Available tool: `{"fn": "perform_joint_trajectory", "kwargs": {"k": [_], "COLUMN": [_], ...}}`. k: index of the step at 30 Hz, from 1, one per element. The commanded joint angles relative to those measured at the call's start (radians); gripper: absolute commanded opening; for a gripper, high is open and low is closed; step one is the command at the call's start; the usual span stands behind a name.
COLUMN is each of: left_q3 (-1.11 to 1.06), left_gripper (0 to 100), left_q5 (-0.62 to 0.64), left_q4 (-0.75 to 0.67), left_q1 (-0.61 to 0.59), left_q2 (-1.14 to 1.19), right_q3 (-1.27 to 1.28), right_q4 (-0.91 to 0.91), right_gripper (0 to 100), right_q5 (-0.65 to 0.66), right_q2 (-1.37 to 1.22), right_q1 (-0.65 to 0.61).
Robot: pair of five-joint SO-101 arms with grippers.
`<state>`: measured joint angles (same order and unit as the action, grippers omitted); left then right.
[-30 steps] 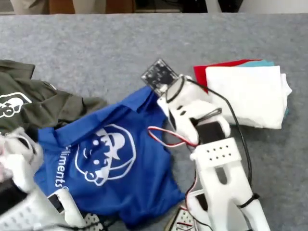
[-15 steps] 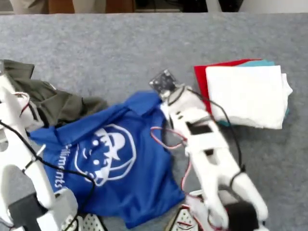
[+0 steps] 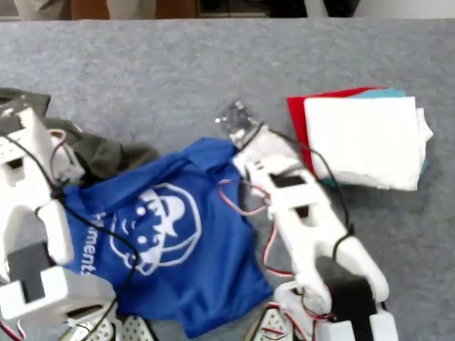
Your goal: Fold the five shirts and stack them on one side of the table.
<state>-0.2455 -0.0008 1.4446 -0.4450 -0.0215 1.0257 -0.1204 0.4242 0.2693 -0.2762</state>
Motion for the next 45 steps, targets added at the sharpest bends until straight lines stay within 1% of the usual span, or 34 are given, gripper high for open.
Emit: {"fn": "perform_joint_trajectory", "kwargs": {"k": [1,3,5,9,14,17,21,27,34,41,45], "left_q3": [0.069,0.091,0.115,0.153,0.166,0.164,0.153,0.097,0.097,0.097,0.097], "left_gripper": [23,23,21,18,18,18,18,18,18,18,18], "left_q5": [0.046,0.064,0.087,0.094,0.086,0.086,0.086,0.091,0.094,0.137,0.138], "left_q4": [-0.014,-0.014,-0.014,-0.003,0.066,0.114,0.130,0.114,0.023,0.015,0.015], "left_q1": [0.014,0.005,-0.008,-0.058,-0.101,-0.095,-0.075,-0.032,-0.032,-0.032,-0.037], "left_q2": [0.061,0.114,0.160,0.209,0.177,0.130,0.067,0.039,0.087,0.151,0.177], "right_q3": [-0.045,-0.050,-0.053,-0.053,-0.054,-0.054,-0.056,-0.056,-0.056,-0.056,-0.056], "right_q4": [-0.002,0.011,0.038,0.055,0.060,0.060,0.060,0.060,0.060,0.060,0.060], "right_gripper": [0.2,0.2,0.2,0.2,0.2,0.2,0.2,0.2,0.2,0.2,0.2], "right_q5": [-0.008,-0.005,-0.003,0.020,0.029,0.029,0.029,0.029,0.029,0.029,0.029], "right_q2": [-0.007,-0.027,-0.045,-0.059,-0.064,-0.065,-0.065,-0.065,-0.065,-0.065,-0.065], "right_q1": [-0.021,-0.018,-0.013,-0.013,-0.016,-0.019,-0.019,-0.019,-0.019,-0.019,-0.019]}}
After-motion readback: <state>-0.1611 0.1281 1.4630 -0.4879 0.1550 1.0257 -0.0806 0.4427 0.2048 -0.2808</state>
